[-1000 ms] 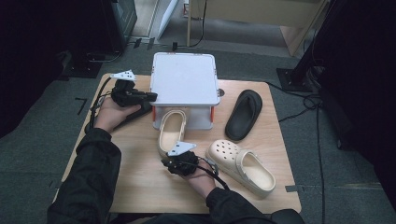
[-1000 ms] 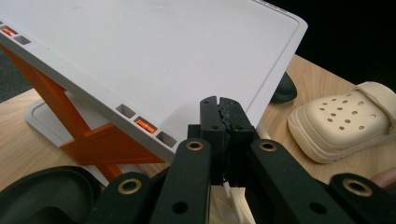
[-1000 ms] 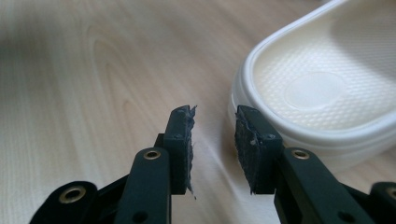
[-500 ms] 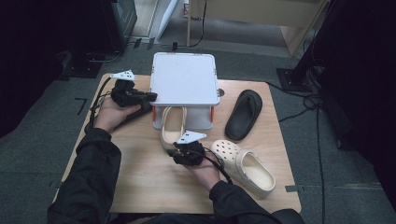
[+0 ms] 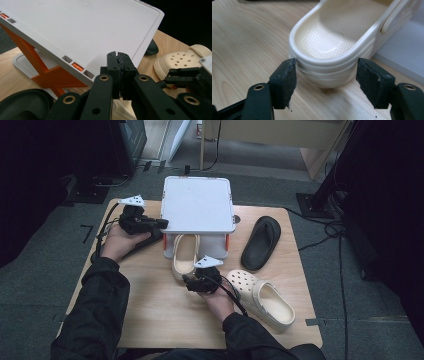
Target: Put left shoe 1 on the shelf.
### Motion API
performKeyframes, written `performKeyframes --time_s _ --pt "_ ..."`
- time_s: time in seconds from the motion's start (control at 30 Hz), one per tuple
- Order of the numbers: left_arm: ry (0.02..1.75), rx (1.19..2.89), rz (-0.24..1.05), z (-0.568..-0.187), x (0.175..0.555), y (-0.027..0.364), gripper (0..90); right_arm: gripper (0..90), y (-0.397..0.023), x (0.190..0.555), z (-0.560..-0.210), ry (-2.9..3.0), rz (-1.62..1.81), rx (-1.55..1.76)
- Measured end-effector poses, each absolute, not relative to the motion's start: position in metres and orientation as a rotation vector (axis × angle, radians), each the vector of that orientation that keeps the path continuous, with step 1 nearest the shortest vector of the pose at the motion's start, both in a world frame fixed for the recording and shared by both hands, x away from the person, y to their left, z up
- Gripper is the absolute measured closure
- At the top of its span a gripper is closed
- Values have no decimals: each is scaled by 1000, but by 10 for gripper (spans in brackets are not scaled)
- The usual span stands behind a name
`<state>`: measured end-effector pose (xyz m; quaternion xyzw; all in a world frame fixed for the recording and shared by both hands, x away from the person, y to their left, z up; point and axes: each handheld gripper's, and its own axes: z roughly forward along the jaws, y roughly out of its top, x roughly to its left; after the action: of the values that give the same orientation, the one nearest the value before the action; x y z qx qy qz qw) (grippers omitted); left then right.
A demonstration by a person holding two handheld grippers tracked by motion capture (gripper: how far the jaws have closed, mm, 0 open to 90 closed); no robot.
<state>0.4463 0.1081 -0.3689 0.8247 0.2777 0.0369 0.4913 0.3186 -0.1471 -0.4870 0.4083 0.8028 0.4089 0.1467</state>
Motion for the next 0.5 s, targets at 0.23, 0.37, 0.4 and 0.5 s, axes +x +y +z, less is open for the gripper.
performKeyframes --time_s 0.23,0.37,0.4,0.5 --pt "677 2000 90 -369 446 108 896 257 -147 326 -488 2335 1175 1121" --pt "680 2000 90 -369 446 108 895 272 -147 331 -487 2342 1184 1107" --pt "680 1999 89 -369 446 108 896 299 -146 334 -487 2340 1176 1110" --pt "681 1988 83 -370 446 109 896 344 -146 340 -486 2339 1208 1119"
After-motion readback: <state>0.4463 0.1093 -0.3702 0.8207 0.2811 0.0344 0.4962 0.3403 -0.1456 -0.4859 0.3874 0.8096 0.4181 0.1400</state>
